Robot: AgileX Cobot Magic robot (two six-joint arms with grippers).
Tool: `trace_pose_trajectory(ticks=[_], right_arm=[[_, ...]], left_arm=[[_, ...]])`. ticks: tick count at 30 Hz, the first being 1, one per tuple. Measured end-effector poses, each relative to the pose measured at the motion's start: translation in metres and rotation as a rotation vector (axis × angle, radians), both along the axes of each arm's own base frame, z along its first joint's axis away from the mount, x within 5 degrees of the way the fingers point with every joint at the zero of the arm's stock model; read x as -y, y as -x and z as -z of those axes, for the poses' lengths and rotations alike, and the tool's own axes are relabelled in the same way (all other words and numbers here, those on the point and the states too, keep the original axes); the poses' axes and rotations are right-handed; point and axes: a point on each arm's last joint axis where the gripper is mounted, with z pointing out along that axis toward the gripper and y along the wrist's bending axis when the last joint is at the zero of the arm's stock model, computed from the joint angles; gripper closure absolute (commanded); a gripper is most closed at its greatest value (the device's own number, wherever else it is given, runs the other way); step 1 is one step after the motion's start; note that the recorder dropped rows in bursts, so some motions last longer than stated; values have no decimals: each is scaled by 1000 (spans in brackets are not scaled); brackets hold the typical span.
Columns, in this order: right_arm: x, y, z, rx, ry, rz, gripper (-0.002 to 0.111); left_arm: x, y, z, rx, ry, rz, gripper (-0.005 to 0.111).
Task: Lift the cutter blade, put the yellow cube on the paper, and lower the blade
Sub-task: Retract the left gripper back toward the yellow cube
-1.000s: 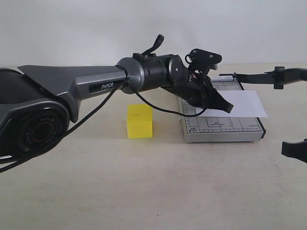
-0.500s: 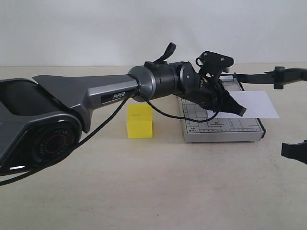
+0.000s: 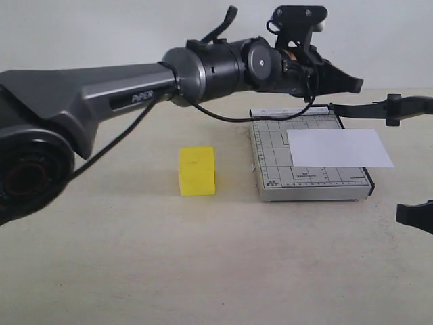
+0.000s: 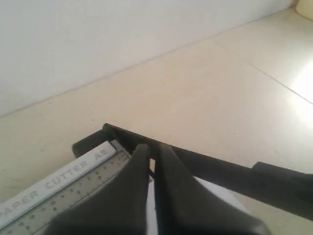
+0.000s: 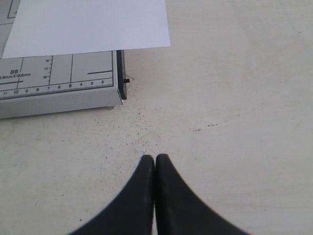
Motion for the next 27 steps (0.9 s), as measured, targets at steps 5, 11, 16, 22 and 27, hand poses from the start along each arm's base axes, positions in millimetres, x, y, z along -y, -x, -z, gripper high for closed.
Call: trace_pose_trajectory(ticks=[5,11,16,22,27], right_arm=[[0,0,-1,8,-2,5,108],[2,1,-17,129,-9,27,108],[2,5,-27,176,-20,26,108],[0,9,-22,103,-35,4,108],[-2,13,-17,36,-47,-15,108]], left_arm=[[-43,4,-3,-52,-17,-116,102],[-152,38,8,-177,55,-339,102],[-216,85,11,-186,-21,-378,102],[-232,100,1,-163,24,-431,102],[-245,90,6,-162,70,-655,102]])
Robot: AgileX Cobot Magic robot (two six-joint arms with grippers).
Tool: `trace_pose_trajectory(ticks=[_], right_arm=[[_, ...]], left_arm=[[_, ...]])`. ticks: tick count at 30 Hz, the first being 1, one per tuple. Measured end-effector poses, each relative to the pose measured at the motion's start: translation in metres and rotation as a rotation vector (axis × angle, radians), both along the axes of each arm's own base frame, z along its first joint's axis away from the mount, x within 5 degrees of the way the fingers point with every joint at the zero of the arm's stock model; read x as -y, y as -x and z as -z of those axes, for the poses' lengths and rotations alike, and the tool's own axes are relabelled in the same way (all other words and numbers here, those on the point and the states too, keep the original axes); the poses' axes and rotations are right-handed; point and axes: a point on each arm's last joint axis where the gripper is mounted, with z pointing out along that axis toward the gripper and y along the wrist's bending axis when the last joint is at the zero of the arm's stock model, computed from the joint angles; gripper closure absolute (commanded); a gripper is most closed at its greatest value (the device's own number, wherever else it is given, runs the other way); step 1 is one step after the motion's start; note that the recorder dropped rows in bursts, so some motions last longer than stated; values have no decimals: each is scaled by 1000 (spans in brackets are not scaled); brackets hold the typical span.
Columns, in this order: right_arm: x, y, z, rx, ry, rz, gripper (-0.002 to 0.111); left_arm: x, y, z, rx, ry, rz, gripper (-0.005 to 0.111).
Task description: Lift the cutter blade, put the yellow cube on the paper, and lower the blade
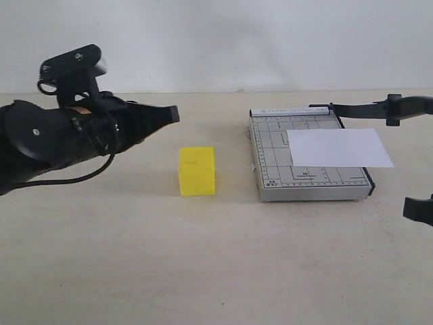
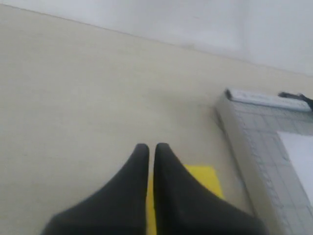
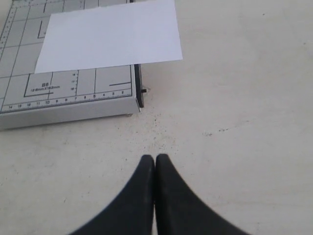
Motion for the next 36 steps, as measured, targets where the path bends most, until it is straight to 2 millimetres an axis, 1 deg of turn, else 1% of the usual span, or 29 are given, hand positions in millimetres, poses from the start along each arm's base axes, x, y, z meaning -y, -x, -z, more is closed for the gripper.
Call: trace_pose_trajectory(ticks=[3,5,7,9,11,13,15,17,19,21,23,25,26,29,31,36], right_arm=[[-1,1,1,-19,-3,-6,108],[-1,1,2,-25,-4,-8,108],[-1,1,2,-26,-7,-6,108],[-1,2,2,-28,-8,-6,108],[-1,2,2,-28,-10,-4,108],[-1,2,2,-30,-12,-4,108],[-1,2,2,-30,-12,-4,108],[-1,2,2,-30,-12,-4,108],[-1,2,2,-30,-12,-4,108],[-1,2,2,-30,-12,-4,108],[-1,2,2,-30,-12,-4,108],[-1,2,2,-30,-13,-2,108],[-1,2,2,-30,-13,-2,108],[-1,2,2,-30,-13,-2,108],[-1,2,2,-30,-13,-2,108],[-1,2,2,-30,-16,0,108]], left_arm=[[-14,-6,1,35,-71,-146,102],[-24,-8,-1,76,-165,-228,102],[-32,-10,-4,128,-286,-253,102],[-34,-11,-6,169,-381,-233,102],[-32,-11,-6,176,-425,-189,102],[-27,-9,-2,142,-419,-115,102],[-20,-6,2,88,-376,-46,101],[-15,-2,6,27,-304,-7,93],[-9,2,10,-32,-243,32,78],[-4,6,13,-95,-188,76,56],[0,10,16,-150,-142,113,26],[2,13,17,-190,-93,109,1],[3,13,18,-207,-66,92,-3],[5,11,21,-249,0,36,-2],[9,8,21,-254,10,44,-2],[35,-9,13,-235,18,152,-2]])
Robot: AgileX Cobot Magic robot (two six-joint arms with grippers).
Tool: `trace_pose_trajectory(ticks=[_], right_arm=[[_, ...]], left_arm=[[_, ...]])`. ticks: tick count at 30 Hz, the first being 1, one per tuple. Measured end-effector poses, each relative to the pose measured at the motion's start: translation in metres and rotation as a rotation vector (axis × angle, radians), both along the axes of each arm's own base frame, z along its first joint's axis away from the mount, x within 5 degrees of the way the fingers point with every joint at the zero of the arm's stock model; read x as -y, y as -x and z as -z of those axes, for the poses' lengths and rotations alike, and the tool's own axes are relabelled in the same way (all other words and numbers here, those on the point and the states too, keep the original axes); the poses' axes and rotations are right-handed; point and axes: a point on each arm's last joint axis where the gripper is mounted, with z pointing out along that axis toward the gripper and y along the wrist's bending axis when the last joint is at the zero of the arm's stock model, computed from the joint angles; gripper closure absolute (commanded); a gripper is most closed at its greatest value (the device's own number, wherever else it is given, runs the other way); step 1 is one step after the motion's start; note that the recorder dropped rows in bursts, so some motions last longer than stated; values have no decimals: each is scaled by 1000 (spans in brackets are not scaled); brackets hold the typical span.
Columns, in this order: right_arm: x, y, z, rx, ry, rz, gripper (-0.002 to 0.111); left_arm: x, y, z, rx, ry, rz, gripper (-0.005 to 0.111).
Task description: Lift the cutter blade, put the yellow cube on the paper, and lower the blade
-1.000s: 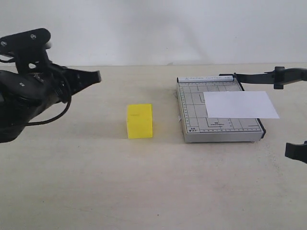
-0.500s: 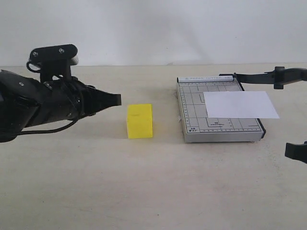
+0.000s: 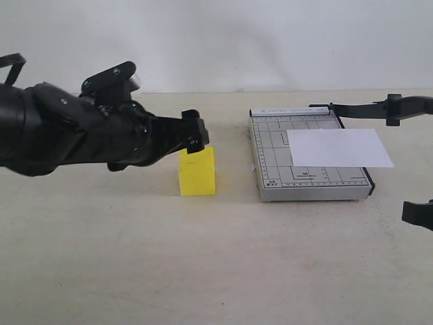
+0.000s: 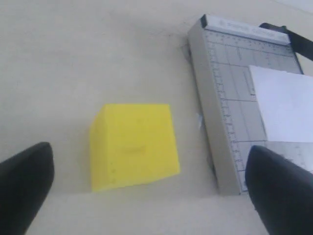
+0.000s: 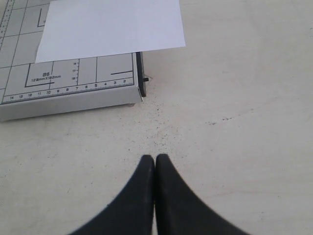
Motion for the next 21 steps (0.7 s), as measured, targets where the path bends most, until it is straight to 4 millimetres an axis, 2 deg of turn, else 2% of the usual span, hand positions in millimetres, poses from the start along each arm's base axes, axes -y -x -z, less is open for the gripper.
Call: trace_pose_trajectory(ticks=[5,13,21], right_arm=[[0,0,0,0,0,0,108],[0,0,0,0,-5,4,108],[0,0,0,-1,-8,7,108]], left_arm=[[20,-20,-1,55,-22,62,-2],[34,-35,35,-18,-47,48,-2],[42,-43,49,-24,-71,60,-2]])
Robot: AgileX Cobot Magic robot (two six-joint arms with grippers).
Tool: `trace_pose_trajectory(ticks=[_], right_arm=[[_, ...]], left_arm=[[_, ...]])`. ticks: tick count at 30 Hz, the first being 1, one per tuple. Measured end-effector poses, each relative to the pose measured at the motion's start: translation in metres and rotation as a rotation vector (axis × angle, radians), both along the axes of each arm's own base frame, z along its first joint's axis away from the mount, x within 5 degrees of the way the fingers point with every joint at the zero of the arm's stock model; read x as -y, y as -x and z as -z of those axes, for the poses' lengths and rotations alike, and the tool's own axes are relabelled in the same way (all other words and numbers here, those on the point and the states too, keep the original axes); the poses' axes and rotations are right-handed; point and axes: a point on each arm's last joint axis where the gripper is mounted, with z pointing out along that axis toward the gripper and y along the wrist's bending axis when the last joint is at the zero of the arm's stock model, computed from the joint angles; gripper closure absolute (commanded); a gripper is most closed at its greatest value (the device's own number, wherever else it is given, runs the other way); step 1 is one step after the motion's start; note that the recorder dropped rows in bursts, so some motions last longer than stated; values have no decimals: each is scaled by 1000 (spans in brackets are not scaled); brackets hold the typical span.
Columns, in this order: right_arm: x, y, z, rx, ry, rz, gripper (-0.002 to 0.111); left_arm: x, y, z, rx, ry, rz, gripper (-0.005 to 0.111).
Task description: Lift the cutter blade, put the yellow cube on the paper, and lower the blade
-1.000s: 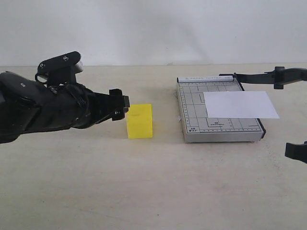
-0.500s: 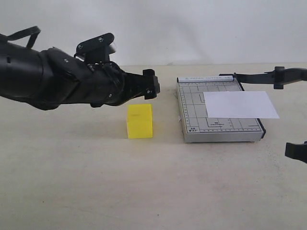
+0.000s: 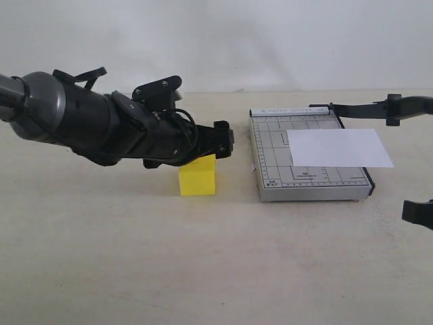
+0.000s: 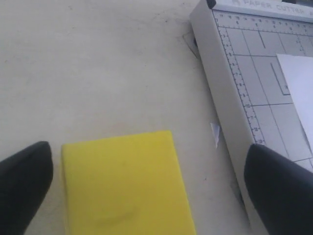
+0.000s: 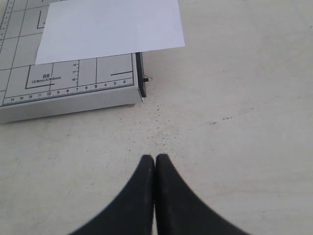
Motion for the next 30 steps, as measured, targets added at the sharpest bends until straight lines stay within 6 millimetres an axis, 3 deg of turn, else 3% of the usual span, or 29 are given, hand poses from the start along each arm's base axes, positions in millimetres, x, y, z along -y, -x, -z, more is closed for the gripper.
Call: trace_pose_trajectory(ticks=[11,19,30], right_arm=[[0,-2,-2,9,-3,2,108],[0,-2,-2,9,-3,2,108],[0,-2,-2,9,-3,2,108]], left_arm=[[3,-4,13,44,-89,85,-1],[3,-4,13,81,-134,135,23],[4,-4,13,88,-148,161,23]])
